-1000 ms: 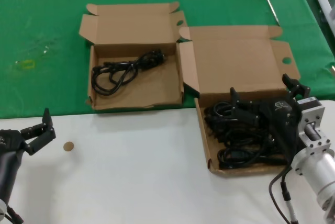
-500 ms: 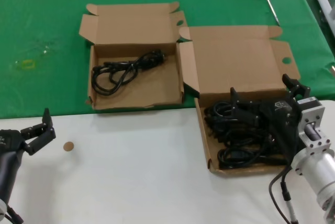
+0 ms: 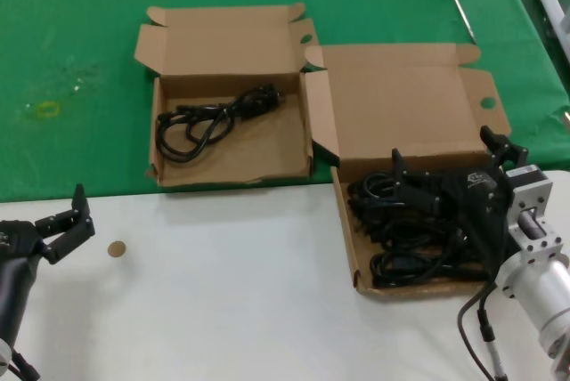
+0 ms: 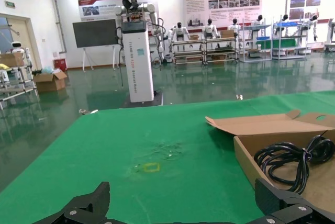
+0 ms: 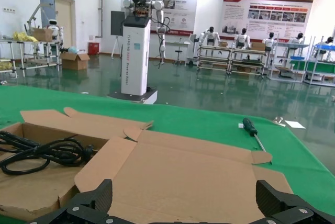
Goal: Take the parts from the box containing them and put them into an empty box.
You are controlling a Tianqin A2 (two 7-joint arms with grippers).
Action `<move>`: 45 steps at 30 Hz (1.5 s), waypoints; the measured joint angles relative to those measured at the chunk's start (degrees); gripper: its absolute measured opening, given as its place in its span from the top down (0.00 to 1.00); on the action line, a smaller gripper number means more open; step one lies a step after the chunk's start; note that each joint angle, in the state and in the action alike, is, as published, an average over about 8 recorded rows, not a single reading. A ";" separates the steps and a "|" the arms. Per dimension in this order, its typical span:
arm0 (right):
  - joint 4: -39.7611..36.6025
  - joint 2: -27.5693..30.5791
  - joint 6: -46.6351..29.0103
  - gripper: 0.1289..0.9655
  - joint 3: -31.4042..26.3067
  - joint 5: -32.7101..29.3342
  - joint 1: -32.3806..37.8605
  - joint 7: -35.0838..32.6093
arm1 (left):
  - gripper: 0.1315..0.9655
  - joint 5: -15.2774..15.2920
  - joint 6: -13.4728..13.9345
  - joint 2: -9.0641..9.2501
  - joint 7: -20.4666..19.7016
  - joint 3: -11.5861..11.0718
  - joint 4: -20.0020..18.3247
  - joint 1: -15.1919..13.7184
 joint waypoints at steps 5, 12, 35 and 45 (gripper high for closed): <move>0.00 0.00 0.00 0.00 0.00 0.00 0.00 0.00 | 0.00 0.00 0.00 0.00 0.00 0.00 0.00 0.00; 0.00 0.00 0.00 0.00 0.00 0.00 0.00 0.00 | 0.00 0.00 0.00 0.00 0.00 0.00 0.00 0.00; 0.00 0.00 0.00 0.00 0.00 0.00 0.00 0.00 | 0.00 0.00 0.00 0.00 0.00 0.00 0.00 0.00; 0.00 0.00 0.00 0.00 0.00 0.00 0.00 0.00 | 0.00 0.00 0.00 0.00 0.00 0.00 0.00 0.00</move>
